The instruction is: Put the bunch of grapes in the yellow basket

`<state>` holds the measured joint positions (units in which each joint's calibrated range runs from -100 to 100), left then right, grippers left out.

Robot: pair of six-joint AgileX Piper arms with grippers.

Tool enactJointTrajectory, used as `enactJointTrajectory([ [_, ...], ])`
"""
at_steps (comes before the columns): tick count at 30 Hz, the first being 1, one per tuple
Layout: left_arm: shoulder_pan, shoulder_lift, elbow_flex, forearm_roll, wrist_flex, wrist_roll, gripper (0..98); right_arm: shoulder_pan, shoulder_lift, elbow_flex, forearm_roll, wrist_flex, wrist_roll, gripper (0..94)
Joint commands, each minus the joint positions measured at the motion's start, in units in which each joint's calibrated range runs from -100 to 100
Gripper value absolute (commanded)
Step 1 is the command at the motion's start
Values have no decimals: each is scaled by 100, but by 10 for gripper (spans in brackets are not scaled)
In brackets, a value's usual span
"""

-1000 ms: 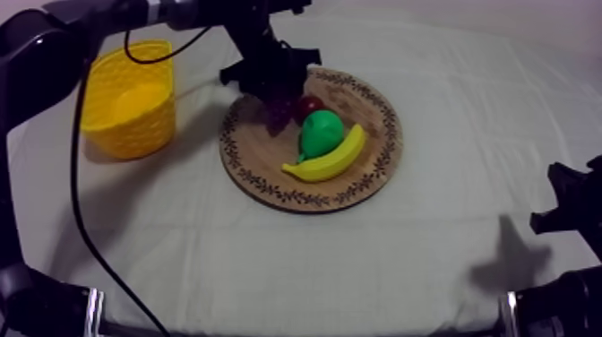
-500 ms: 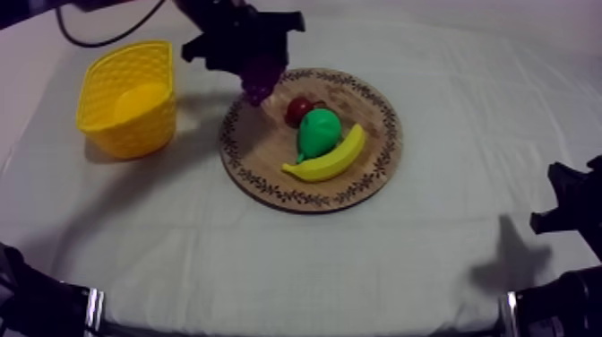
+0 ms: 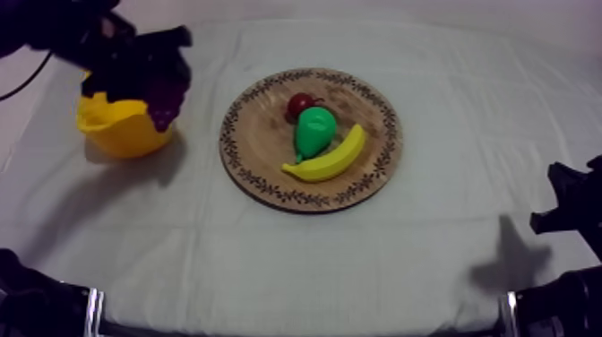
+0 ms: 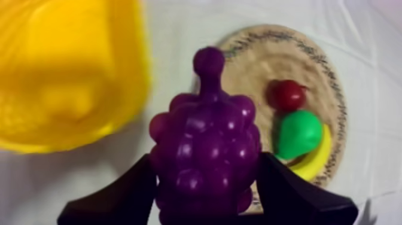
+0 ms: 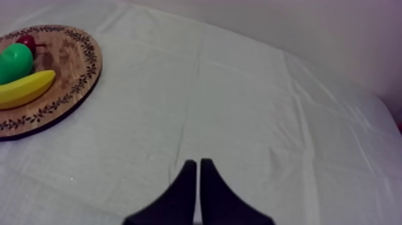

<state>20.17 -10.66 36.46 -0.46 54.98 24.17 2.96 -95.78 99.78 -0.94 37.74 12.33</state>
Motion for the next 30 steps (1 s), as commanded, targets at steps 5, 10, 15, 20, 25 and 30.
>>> enactJointTrajectory([
  [5,-970,-553,1169,262,-266,-567,591,3,2,-1,-1,0,0,3],
  [10,-1413,-396,839,291,-90,-817,592,3,2,-1,-1,0,0,3],
  [15,-1595,-70,163,273,89,-928,595,3,2,-1,-1,0,0,3],
  [20,-1636,278,-351,251,126,-928,596,3,2,-1,-1,0,0,3],
  [25,-1643,791,-680,228,26,-918,596,3,2,-1,-1,0,0,3],
  [30,-1648,1477,-888,239,-200,-928,596,3,2,-1,-1,0,0,3],
])
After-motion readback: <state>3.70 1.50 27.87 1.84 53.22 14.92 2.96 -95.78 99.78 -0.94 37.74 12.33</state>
